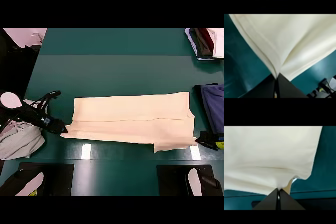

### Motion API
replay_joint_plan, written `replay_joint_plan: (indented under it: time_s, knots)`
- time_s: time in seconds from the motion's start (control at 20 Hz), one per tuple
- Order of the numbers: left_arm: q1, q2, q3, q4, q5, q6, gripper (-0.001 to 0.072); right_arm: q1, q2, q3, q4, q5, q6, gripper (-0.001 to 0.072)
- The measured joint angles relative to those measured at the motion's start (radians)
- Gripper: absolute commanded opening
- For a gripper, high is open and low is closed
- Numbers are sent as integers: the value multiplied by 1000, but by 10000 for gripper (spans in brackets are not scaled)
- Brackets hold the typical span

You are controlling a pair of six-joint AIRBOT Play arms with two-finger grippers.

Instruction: Fold the shirts.

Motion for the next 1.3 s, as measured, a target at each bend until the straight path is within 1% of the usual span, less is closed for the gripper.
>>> replay_joint_plan:
  time_s: [0.15, 0.3, 0.5, 0.7, 0.85, 1.1, 1.15, 1.2, 1.25, 1.3]
  knots:
    - [0, 14, 23, -19, 99, -29, 21, 18, -29, 3, 63, -55, -8, 18]
    - [0, -5, 56, -28, 219, -54, 22, 86, -128, 43, 108, -139, -13, 18]
    - [0, -73, 105, -35, 356, -90, 21, 196, -321, 182, 131, -254, -17, 18]
    - [0, -155, 159, -39, 472, -138, 21, 267, -533, 349, 113, -312, -17, 18]
    - [0, -219, 190, -42, 530, -157, 22, 288, -668, 467, 102, -329, -16, 18]
    - [0, -321, 207, -46, 594, -167, 22, 298, -838, 624, 97, -348, -14, 21]
    - [0, -334, 208, -48, 605, -169, 41, 299, -866, 650, 99, -349, -14, 26]
    - [-1, -344, 209, -50, 620, -169, 294, 299, -892, 672, 103, -352, -14, 132]
    - [0, -352, 210, -51, 636, -169, 584, 299, -916, 692, 108, -357, -13, 401]
    - [1, -358, 211, -57, 645, -170, 620, 299, -937, 710, 120, -361, -14, 548]
